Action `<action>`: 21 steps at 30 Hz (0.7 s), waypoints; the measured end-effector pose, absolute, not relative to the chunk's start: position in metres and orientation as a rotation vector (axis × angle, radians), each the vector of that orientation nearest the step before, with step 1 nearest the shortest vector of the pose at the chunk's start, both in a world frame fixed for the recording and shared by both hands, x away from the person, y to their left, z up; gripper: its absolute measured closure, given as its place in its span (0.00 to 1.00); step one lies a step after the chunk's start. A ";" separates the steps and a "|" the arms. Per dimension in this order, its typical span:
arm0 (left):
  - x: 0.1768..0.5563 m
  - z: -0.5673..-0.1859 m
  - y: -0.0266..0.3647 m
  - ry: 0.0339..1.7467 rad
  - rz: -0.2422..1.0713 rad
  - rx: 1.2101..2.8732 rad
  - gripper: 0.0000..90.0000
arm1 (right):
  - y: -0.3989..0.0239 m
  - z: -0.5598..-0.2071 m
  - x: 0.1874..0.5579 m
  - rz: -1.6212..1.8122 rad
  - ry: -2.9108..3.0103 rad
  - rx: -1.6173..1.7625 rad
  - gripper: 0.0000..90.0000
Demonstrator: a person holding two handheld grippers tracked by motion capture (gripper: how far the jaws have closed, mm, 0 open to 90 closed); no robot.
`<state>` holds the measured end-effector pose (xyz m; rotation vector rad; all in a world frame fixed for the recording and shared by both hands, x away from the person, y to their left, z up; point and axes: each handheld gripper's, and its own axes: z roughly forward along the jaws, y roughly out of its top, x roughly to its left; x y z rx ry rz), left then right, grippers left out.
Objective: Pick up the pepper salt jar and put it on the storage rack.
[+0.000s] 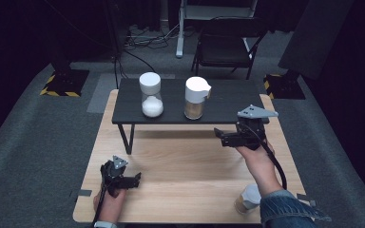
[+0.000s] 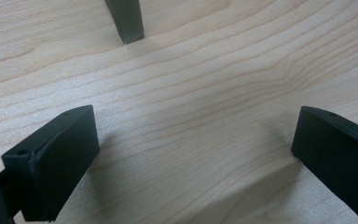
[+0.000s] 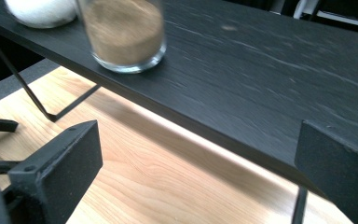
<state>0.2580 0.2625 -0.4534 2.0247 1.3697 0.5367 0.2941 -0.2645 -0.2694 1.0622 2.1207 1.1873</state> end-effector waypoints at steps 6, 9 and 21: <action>0.258 -0.453 0.262 1.370 0.537 2.024 0.00 | -0.282 -0.277 0.287 1.160 2.092 1.090 0.01; 0.258 -0.453 0.263 1.369 0.536 2.027 0.00 | -0.291 -0.282 0.284 1.153 2.083 1.113 0.01; 0.258 -0.453 0.262 1.373 0.539 2.024 0.00 | -0.329 -0.299 0.268 1.128 2.028 1.190 0.01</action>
